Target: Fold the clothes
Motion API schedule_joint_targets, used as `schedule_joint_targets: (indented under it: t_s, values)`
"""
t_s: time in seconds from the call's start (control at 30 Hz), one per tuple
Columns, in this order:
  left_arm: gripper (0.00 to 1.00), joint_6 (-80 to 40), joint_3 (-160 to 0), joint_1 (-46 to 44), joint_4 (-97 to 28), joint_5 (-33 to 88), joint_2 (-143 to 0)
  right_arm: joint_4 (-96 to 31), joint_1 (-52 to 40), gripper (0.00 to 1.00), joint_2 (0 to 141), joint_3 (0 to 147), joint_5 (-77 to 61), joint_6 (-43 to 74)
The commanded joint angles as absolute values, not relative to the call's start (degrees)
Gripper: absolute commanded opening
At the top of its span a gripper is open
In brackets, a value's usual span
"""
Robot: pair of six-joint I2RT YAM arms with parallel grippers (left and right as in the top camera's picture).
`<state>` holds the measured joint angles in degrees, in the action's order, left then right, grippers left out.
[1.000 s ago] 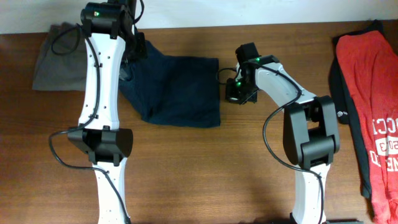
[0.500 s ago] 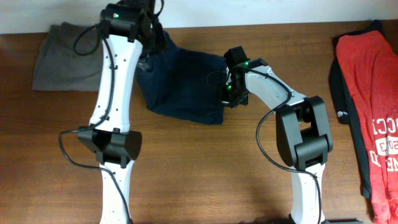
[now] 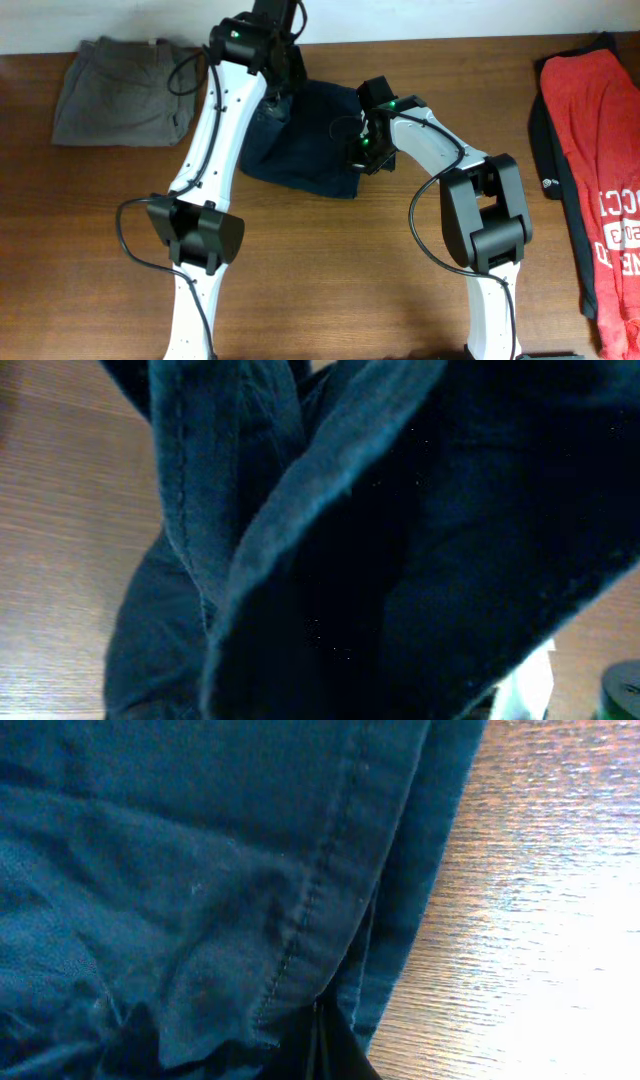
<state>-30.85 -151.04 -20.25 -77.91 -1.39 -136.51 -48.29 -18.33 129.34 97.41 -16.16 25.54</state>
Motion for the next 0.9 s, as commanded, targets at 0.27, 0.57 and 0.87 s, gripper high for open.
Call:
schedule_joint_targets:
  t_s: [0.27,0.57,0.87]
  values:
    - [0.14,-32.14,-148.40,-25.56,-75.59,2.35,-135.11,-48.14,-18.28,0.04,130.65,96.97,-17.15,26.50]
    - [0.14,-32.14,-143.72,-26.63,-72.16,2.17,-135.11,-50.57,-15.09,0.04,130.41,97.14,-17.12,26.48]
    - [0.14,-32.12,-139.72,-26.59,-71.02,2.20,-135.11,-56.01,-8.51,0.04,126.21,97.80,-17.39,23.49]
